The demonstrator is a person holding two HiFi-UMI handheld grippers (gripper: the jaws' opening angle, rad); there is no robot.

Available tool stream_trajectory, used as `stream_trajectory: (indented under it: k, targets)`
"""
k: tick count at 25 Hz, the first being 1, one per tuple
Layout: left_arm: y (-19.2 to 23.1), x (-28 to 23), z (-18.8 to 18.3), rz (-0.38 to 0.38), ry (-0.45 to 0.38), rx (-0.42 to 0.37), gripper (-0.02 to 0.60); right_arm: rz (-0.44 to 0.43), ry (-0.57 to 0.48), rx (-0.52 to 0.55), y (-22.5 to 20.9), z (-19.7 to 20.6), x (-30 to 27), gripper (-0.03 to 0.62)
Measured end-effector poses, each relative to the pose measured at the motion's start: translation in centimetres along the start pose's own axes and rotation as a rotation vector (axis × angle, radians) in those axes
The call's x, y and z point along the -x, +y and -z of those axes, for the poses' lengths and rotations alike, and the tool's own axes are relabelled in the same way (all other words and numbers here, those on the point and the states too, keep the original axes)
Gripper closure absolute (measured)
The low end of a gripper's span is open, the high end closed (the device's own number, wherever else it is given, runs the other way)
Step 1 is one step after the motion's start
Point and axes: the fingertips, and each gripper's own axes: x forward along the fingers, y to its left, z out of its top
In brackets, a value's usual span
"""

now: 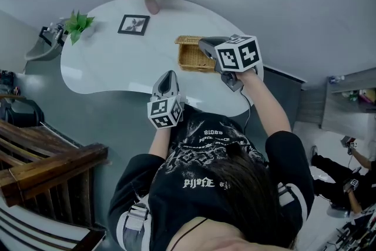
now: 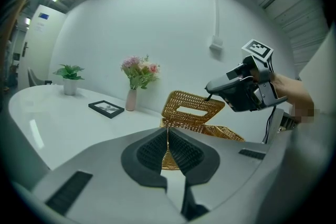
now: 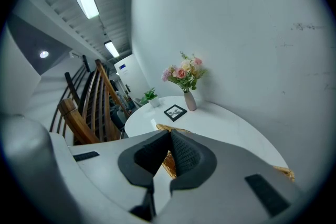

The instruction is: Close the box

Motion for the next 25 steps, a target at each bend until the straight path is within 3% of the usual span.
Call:
stream_trajectory:
  k: [15,25]
  targets:
    - [1.4,-0.2,0.1,-0.059,-0.016,0.028,0.555,0.010,-0.016,-0.027,0.3,2.3,-0.1,0.557]
    - [1.5,-0.8,-0.1,-0.042,-0.018,0.021,0.555,0.027,0.013,-0.028,0.5,4.5,-0.5,0.559]
